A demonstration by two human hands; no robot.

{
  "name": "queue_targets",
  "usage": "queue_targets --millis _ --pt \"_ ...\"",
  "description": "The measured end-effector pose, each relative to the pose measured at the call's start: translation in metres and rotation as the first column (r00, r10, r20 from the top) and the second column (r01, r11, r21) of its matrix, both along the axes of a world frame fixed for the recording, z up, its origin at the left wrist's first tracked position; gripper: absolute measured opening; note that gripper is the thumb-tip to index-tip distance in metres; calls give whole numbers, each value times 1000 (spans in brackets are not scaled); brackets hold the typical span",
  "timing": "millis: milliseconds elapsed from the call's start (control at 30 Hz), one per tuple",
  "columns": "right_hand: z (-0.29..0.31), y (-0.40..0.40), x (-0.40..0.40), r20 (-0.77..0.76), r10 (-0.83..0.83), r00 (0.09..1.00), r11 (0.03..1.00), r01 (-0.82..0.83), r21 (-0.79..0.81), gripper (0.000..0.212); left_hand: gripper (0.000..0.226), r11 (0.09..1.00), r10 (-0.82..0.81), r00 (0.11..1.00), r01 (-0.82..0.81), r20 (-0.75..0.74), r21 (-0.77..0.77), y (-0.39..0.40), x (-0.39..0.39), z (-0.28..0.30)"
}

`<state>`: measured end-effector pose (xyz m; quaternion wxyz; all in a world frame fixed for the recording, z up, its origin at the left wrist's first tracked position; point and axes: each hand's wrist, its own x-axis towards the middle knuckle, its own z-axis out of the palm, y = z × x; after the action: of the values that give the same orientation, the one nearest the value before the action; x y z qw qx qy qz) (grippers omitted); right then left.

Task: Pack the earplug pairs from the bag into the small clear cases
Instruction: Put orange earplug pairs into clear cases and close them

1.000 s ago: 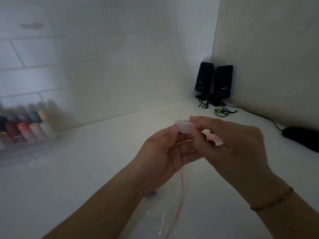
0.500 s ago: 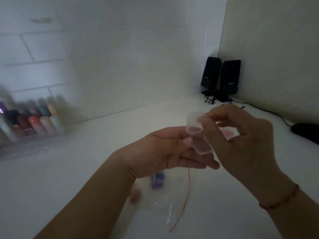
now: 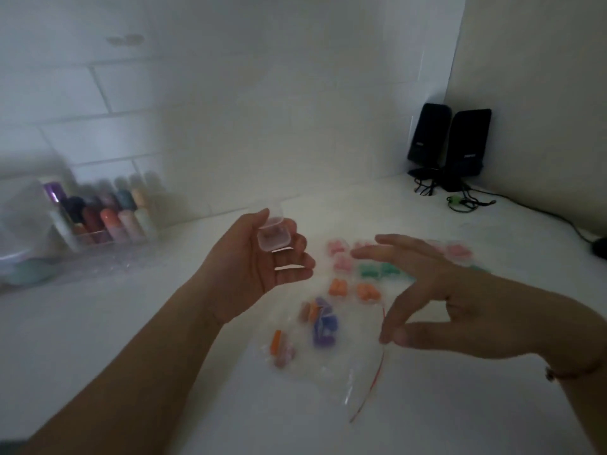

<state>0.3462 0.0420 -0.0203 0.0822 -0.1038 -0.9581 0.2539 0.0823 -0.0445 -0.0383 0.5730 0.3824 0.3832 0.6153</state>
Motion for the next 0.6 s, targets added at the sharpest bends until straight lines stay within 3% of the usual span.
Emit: queue_targets --millis 133,267,333,467,600 --pt "-10 -6 -8 106 58 993 998 -60 19 19 26 979 193 978 -197 -74 -49 1 1 -19" --pt "-27 -14 -22 205 -46 978 964 -10 266 44 19 975 202 979 -204 -26 -93 3 10 -23" --pt "-33 -20 -30 158 -112 981 929 47 366 52 19 974 195 980 -198 -37 -113 3 14 -23" --pt "-37 -29 -42 -124 -164 979 914 198 355 43 31 958 185 982 -185 -20 -217 1 16 -24" --pt "-45 -37 -50 -34 -160 987 898 160 409 43 36 947 191 981 -177 26 -266 0 15 -23"
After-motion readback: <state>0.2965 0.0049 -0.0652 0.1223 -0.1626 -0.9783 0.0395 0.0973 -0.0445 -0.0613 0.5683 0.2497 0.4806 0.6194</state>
